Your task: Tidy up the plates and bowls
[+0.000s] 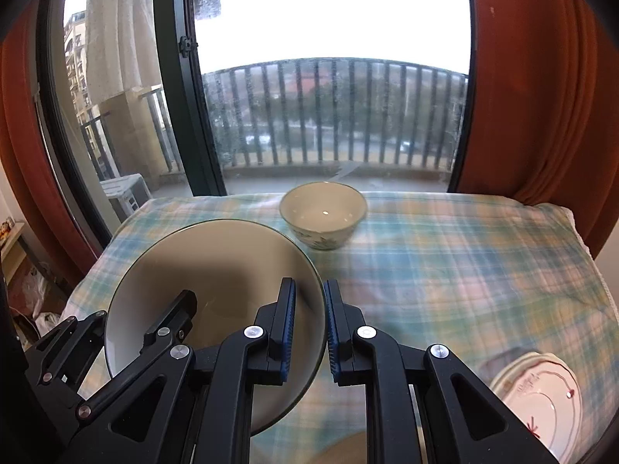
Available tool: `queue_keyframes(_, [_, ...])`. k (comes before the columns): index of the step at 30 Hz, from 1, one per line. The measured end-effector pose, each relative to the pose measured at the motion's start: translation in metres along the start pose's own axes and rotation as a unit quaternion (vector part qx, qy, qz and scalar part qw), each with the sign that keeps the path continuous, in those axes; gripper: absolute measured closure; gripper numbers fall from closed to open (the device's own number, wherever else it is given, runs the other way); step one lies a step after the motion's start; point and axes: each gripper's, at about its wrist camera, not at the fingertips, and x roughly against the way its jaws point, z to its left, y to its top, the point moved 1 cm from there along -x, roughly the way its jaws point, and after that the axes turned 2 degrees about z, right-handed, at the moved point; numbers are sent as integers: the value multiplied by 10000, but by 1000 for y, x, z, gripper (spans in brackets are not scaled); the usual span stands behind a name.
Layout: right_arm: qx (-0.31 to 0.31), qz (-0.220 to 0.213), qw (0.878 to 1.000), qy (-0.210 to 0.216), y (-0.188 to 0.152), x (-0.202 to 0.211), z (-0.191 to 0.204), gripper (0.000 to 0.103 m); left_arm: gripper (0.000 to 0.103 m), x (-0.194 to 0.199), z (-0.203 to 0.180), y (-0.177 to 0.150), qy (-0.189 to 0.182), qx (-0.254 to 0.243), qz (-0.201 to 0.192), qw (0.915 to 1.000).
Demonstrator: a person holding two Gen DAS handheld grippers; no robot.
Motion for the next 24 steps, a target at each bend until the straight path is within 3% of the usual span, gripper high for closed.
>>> queue_keyframes(10, [-123, -128, 9998, -85, -33, 31, -38, 85, 73, 20, -37, -29, -180, -168, -45, 9997])
queue_keyframes(24, [-267, 55, 9996, -84, -77, 47, -77, 85, 72, 29, -74, -65, -330, -476, 160, 9982])
